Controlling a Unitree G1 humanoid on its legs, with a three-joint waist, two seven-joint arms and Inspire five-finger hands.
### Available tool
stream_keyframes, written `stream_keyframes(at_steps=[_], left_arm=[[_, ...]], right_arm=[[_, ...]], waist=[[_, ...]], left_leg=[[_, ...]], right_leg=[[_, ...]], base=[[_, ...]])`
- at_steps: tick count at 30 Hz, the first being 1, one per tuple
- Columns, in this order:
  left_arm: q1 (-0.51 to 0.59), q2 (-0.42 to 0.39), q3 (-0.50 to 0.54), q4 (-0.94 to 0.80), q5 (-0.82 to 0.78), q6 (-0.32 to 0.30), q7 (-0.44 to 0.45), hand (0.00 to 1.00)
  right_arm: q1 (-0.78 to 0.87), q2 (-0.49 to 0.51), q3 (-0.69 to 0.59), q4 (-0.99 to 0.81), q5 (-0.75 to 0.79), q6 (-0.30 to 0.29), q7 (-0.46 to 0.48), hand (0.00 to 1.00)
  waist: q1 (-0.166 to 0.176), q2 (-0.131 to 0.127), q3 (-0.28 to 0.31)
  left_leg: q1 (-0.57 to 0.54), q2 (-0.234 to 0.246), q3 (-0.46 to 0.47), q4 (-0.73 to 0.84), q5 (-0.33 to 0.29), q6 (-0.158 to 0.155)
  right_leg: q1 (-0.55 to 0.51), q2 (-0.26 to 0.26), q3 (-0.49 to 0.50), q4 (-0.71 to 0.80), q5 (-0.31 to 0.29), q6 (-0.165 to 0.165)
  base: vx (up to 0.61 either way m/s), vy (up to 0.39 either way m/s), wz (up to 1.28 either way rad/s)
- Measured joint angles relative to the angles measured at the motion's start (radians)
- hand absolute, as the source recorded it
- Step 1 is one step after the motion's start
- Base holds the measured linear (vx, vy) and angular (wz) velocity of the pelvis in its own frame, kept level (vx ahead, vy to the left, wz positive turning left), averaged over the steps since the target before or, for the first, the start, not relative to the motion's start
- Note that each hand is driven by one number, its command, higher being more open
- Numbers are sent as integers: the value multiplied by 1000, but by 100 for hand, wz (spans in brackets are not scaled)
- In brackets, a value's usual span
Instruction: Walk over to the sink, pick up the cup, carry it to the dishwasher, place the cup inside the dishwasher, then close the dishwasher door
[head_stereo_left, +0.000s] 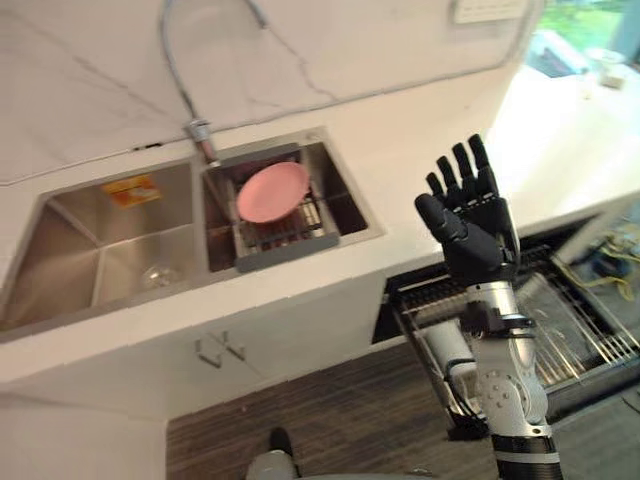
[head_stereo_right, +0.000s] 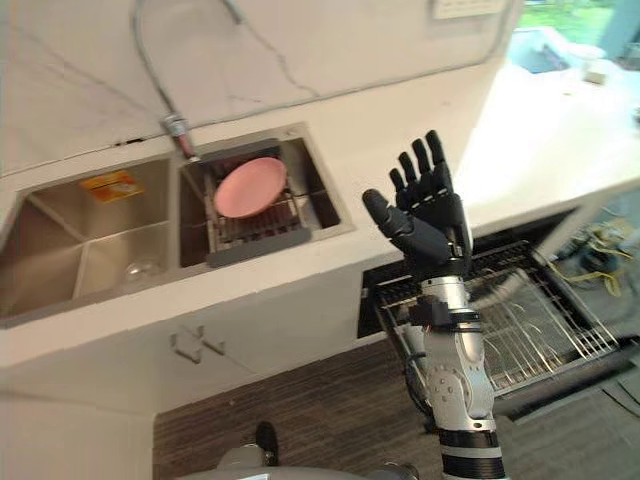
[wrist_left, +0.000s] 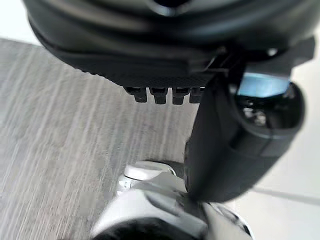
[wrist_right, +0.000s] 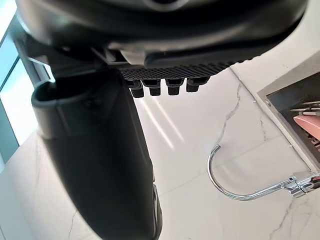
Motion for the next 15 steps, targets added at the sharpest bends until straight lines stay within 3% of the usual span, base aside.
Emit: stream_keyframes(at_steps=[2, 7, 9, 10, 11, 12, 13, 14, 15], left_arm=[[9, 0, 0, 1, -27, 3, 0, 100], [9, 8, -1, 22, -35, -13, -2, 100], [-6, 17, -7, 43, -36, -19, 0, 100], [-11, 21, -14, 49, -36, -20, 1, 100], [-22, 26, -19, 62, -36, -22, 1, 100], [-20, 29, -22, 62, -40, -22, 1, 100], [-18, 31, -23, 61, -41, -24, 1, 100], [-21, 35, -22, 61, -45, -25, 1, 100], [-39, 49, -20, 63, -50, -21, 0, 100]], right_arm=[[2, 24, -1, -21, 0, 7, -11, 100], [5, 35, -5, -43, -6, 7, -20, 100], [25, 32, -19, -46, -6, 4, -34, 100], [34, 31, -26, -46, -6, 3, -41, 100], [53, 31, -41, -46, -7, 1, -53, 100], [67, 30, -48, -46, -8, -2, -61, 100], [73, 31, -50, -45, -9, -2, -63, 100], [79, 35, -51, -44, -18, -5, -62, 100], [77, 42, -45, -45, -24, -6, -57, 100]], waist=[[5, -6, -3], [4, -25, -10], [3, -25, -10], [2, -27, -9], [2, -27, -9], [1, -26, -9], [-2, -25, -10], [-14, -19, -3], [-19, -24, -1]], left_leg=[[26, -23, 5, -52, 18, 7], [29, -49, -1, -57, -5, 24], [21, -47, -27, -57, -8, 29], [20, -47, -37, -57, -9, 30], [21, -48, -63, -57, -10, 35], [23, -48, -85, -57, -12, 43], [24, -47, -98, -57, -17, 47], [21, -33, -146, -57, -25, 57], [9, -16, -180, -57, -46, 58]], right_leg=[[1, -14, -3, 1, 5, 8], [-12, -54, -18, 58, 7, 9], [-62, -89, -26, 204, 8, -9], [-80, -103, -22, 260, 10, -27], [-120, -131, 4, 380, 30, -95], [-163, -144, 62, 481, 81, -184], [-180, -141, 101, 518, 109, -220], [-210, -94, 178, 565, 40, -202], [-228, 3, 217, 545, -95, -177]], base=[[55, 64, 3], [7, 38, 5], [-30, 46, 33], [-18, 70, 60], [14, 93, 70], [31, 100, 73], [58, 99, 85], [58, 23, 94], [46, 1, 91]])
